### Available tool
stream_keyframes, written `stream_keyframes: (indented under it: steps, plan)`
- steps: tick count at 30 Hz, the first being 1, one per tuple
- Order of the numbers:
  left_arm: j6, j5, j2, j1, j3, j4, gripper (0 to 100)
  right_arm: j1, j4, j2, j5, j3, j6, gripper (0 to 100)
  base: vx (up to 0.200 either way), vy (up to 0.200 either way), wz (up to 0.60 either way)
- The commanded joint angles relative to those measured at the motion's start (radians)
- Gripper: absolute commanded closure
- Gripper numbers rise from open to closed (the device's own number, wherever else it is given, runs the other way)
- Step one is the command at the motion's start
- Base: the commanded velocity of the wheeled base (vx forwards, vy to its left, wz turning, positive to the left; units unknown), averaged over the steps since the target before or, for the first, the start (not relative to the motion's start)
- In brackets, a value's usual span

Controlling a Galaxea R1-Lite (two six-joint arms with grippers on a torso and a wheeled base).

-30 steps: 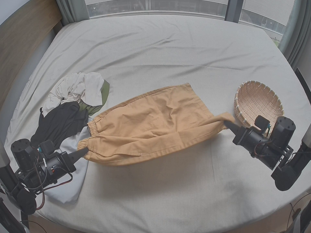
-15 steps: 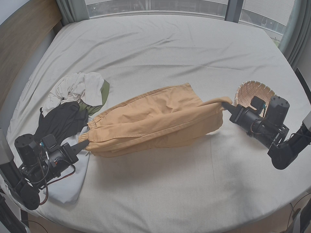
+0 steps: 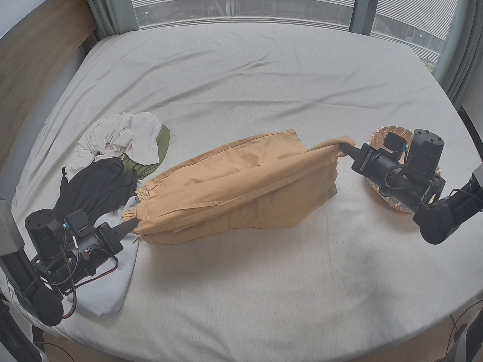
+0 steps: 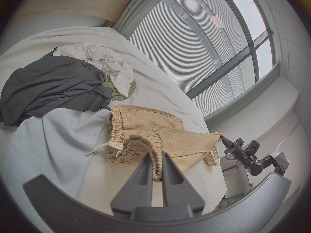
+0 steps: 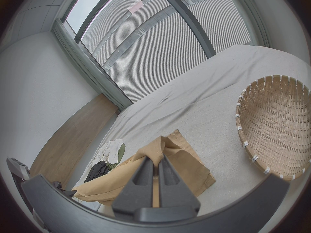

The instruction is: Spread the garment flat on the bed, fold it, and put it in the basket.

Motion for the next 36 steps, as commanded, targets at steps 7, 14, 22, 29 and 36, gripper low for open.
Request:
stream_keyframes:
  steps: [7, 14, 22, 29, 36]
  plan:
    - [0.000, 0.004, -0.008, -0.009, 0.011, 0.000, 100, 0.017, 0.069, -0.202, -0.018, 0.185, -0.006, 100, 0.000, 0.000, 0.00]
    - [0.003, 0.004, -0.009, -0.028, 0.002, 0.000, 100, -0.029, 0.069, -0.171, -0.028, 0.196, -0.006, 100, 0.000, 0.000, 0.00]
    - [0.000, 0.010, 0.011, -0.025, -0.012, 0.000, 100, -0.034, 0.066, 0.004, -0.027, 0.024, -0.001, 100, 0.000, 0.000, 0.00]
    - [-0.003, 0.032, 0.022, -0.020, -0.018, 0.000, 100, 0.000, 0.065, 0.093, -0.022, -0.126, 0.001, 100, 0.000, 0.000, 0.00]
    - [-0.032, 0.062, 0.037, -0.014, -0.040, 0.000, 100, 0.011, 0.072, 0.159, -0.024, -0.241, 0.001, 100, 0.000, 0.000, 0.00]
